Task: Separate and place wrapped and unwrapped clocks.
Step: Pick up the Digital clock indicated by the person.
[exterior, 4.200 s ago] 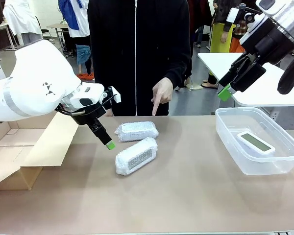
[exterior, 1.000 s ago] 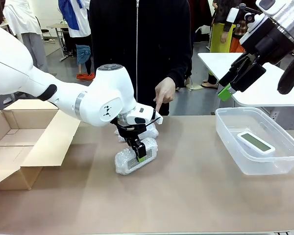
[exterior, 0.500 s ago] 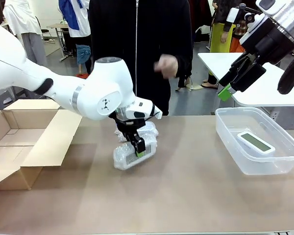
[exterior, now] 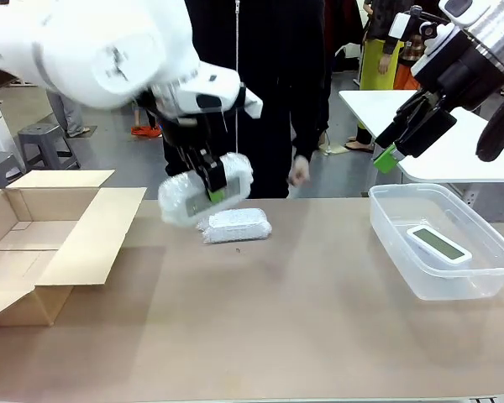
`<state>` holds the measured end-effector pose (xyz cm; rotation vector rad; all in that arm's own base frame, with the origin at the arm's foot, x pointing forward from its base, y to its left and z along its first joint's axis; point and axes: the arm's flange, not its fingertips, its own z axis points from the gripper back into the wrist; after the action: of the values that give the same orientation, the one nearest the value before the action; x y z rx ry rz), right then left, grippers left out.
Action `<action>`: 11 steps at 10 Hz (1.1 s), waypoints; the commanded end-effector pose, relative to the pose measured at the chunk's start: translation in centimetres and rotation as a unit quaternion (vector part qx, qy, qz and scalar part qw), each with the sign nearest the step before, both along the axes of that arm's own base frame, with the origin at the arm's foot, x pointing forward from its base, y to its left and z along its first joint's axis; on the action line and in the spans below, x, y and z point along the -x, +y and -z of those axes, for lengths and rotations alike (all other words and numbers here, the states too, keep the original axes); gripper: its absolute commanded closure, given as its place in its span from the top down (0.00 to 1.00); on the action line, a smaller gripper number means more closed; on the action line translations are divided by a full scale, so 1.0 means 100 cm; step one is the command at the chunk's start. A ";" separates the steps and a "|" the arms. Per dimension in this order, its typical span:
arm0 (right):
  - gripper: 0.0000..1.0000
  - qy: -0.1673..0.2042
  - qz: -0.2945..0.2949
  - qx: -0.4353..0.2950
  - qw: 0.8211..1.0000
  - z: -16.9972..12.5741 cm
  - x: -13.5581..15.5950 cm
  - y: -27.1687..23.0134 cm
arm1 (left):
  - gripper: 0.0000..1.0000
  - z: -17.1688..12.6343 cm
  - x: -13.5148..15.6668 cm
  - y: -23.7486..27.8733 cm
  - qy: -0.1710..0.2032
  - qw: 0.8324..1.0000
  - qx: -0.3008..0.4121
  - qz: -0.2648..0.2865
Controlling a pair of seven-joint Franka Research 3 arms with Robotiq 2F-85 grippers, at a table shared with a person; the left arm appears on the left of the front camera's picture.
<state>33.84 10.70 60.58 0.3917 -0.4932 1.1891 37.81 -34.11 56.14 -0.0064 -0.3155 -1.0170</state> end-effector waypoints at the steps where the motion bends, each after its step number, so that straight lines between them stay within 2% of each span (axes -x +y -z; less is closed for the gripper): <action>1: 1.00 0.001 -0.008 -0.010 1.000 0.000 -0.001 0.000 | 0.16 -0.027 0.008 0.007 -0.014 1.000 -0.005 -0.018; 3: 1.00 0.001 -0.008 -0.010 1.000 0.000 -0.001 0.000 | 0.16 -0.032 0.010 0.010 -0.019 1.000 0.011 -0.006; 4: 1.00 0.001 -0.008 -0.010 1.000 0.000 -0.001 0.000 | 0.16 -0.018 0.000 0.009 0.004 1.000 0.012 -0.001; 5: 1.00 0.001 -0.008 -0.010 1.000 0.000 -0.001 0.000 | 0.16 -0.040 0.016 0.010 -0.019 1.000 0.002 -0.005; 11: 1.00 0.001 -0.008 -0.010 1.000 0.000 -0.001 0.000 | 0.16 -0.040 0.016 0.010 -0.019 1.000 0.002 -0.005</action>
<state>33.84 10.70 60.58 0.3918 -0.4932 1.1891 36.48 -33.25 59.68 0.0059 -0.3457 -1.0078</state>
